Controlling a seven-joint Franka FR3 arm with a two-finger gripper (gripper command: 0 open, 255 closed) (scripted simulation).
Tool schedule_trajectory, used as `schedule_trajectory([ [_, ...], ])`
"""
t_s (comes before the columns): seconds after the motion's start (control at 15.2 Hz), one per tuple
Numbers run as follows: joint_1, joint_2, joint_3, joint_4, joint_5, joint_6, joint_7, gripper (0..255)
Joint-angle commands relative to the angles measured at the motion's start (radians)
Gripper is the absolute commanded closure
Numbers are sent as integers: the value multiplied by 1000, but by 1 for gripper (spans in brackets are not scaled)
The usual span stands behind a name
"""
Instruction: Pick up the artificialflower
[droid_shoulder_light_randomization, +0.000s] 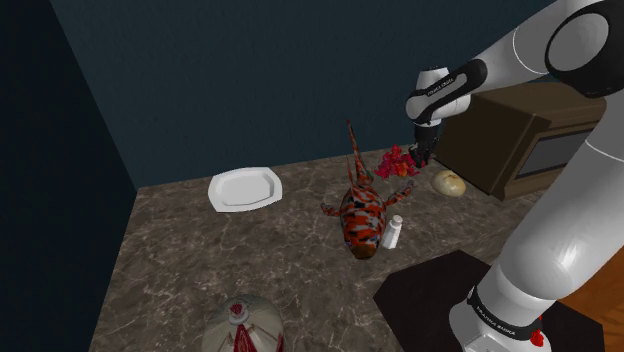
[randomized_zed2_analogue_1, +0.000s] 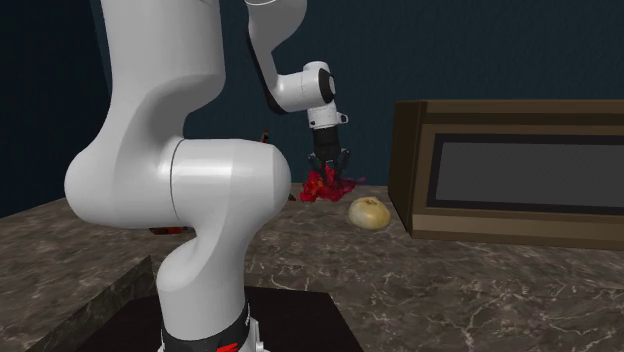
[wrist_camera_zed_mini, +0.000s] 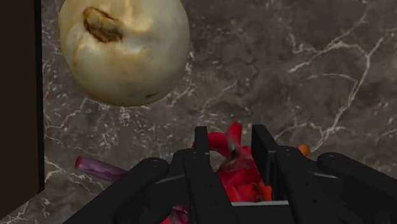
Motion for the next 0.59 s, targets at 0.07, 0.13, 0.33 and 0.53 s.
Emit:
schedule_trajectory([
  [0.07,1,-30,2,17,-10,-44,2,255],
  [0.13,2,-38,3,23,-12,-58,2,255],
  [0.33,3,-60,6,44,-17,-100,1,255],
  [0.53,4,-68,7,53,-19,-115,1,255],
])
